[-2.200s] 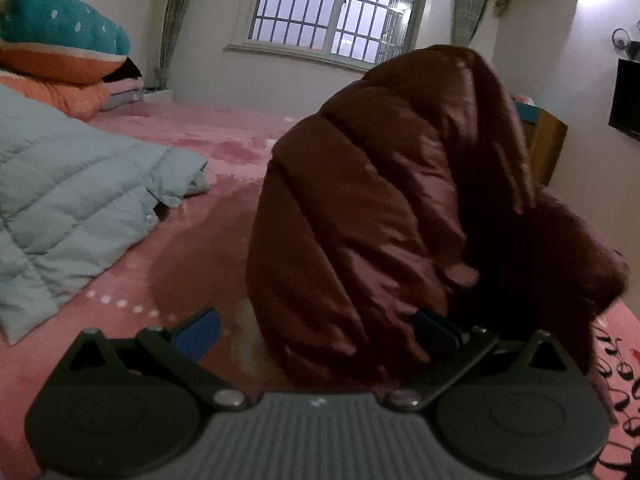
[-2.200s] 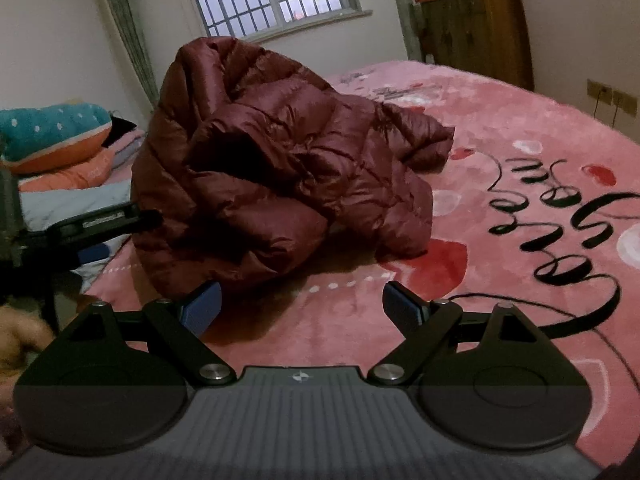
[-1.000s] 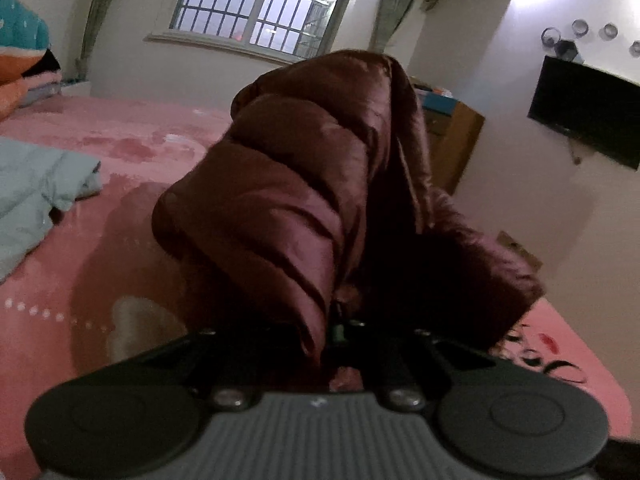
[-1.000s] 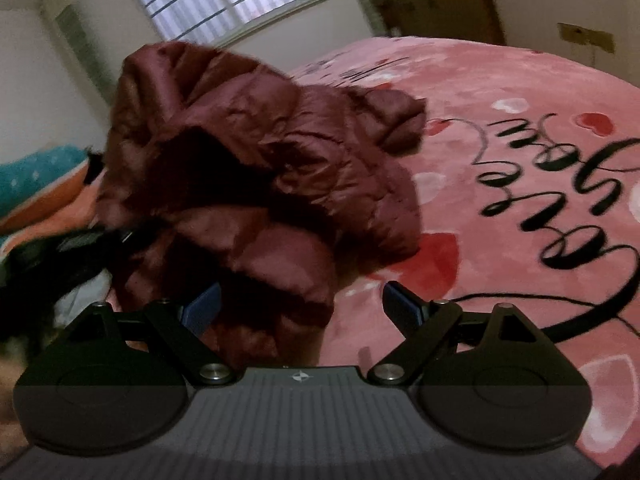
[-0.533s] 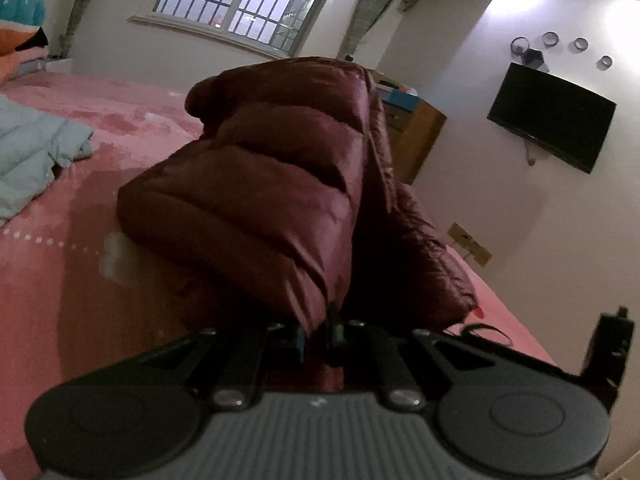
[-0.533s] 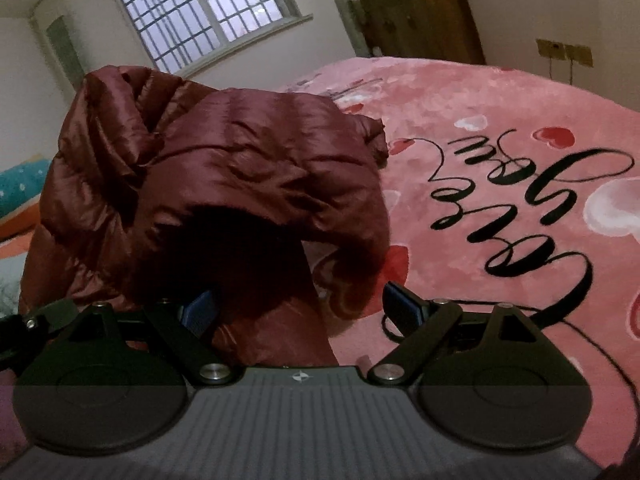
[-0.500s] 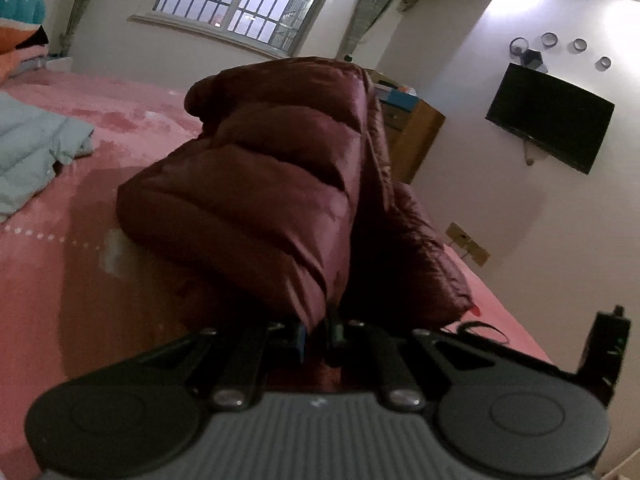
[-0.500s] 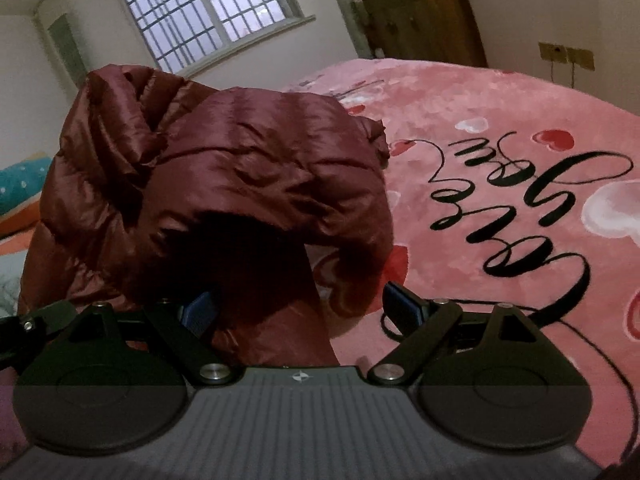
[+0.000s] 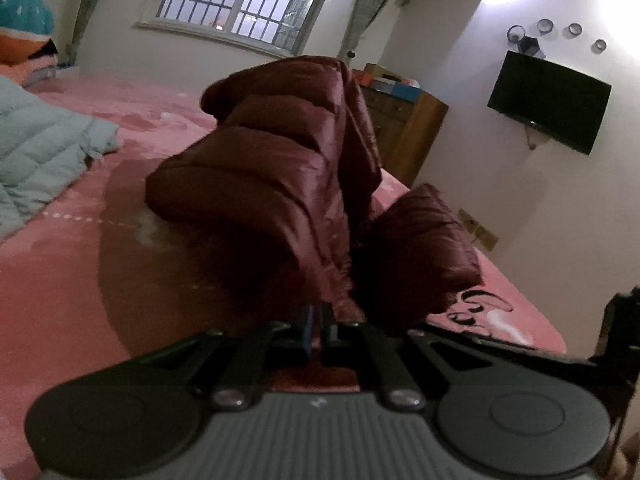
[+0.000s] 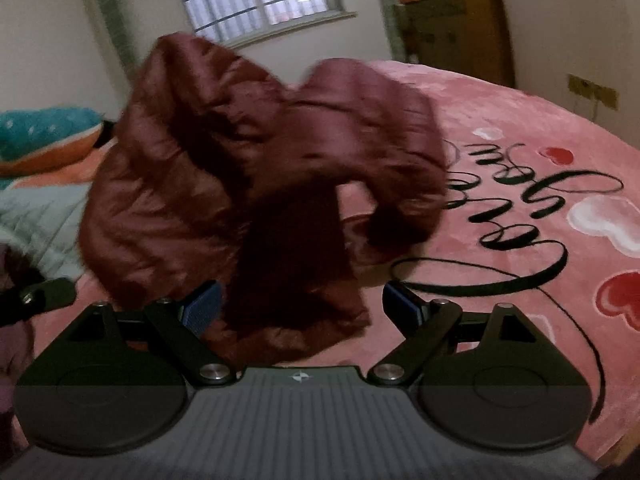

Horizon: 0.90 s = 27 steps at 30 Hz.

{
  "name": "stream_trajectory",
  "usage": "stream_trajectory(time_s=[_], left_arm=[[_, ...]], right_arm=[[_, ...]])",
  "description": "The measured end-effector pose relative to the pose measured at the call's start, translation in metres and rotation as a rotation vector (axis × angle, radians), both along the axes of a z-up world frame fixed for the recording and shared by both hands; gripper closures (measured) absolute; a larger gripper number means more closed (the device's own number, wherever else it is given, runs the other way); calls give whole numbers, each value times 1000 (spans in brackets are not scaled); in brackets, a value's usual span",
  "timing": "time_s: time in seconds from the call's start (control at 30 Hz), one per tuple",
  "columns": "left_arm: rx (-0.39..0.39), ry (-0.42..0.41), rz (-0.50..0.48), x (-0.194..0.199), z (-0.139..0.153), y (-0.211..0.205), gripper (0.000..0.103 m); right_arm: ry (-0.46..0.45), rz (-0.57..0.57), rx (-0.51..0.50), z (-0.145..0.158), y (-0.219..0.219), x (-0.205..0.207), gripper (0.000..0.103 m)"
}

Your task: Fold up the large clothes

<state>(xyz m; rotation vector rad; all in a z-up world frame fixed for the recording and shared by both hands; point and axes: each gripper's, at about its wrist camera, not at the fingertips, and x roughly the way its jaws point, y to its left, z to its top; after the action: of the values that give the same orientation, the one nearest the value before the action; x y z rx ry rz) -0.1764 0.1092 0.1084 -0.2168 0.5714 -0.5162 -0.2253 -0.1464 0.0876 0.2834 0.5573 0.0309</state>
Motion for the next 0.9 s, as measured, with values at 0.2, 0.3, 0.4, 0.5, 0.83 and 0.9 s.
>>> stream_trajectory(time_s=[0.2,0.3,0.4,0.5,0.83,0.9], left_arm=[[76,-18,49,-9,-12,13,101],[107,-13,64,-7,-19,20,86],[123,-20,90,-6,-23,27,57],[128,-21,109,-1,-27,36,45],[106,20,189,14,-41,64,27],[107,27,194,15,-44,65,27]], right_arm=[[-14,165,-189,-5,44,2,0],[-8,225,-275,-12,67,6,0],[-1,276,-392,-22,93,10,0],[6,299,-526,-36,113,16,0],[-13,302,-691,-56,124,33,2],[-27,306,-707,-59,125,37,4]])
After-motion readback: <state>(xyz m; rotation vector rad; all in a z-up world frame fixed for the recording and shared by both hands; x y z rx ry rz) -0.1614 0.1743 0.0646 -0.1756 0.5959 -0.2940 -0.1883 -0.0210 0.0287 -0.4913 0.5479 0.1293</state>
